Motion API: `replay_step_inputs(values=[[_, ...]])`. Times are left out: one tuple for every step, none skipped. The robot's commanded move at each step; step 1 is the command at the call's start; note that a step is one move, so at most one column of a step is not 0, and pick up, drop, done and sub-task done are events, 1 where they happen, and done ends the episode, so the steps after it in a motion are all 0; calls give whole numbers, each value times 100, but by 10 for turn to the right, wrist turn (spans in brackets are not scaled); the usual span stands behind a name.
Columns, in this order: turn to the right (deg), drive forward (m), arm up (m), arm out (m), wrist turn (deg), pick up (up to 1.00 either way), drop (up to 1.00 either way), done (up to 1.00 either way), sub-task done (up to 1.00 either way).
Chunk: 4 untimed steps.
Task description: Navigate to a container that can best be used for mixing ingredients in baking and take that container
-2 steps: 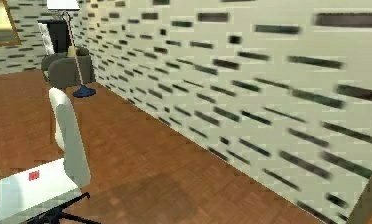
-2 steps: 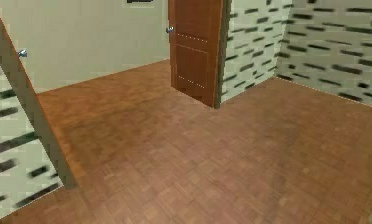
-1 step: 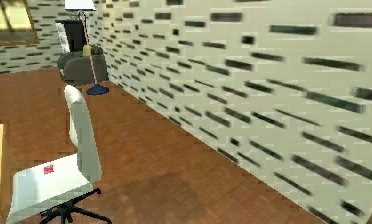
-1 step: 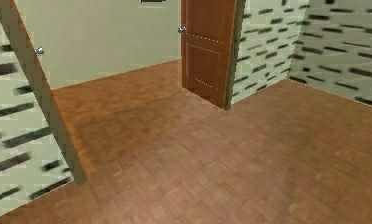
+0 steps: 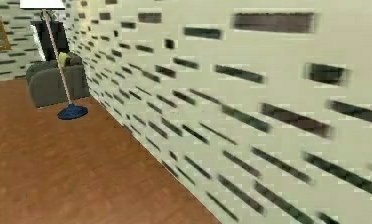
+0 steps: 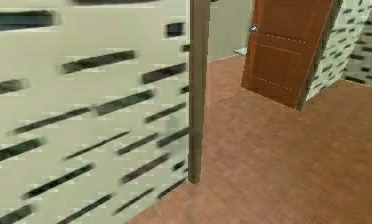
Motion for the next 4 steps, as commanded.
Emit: replay_step_inputs(values=[[-300,0,0,0,0,0,0,0,0],[0,30,0,0,0,0,0,0,0],[-210,0,0,0,0,0,0,0,0],[0,55,0,0,0,0,0,0,0]])
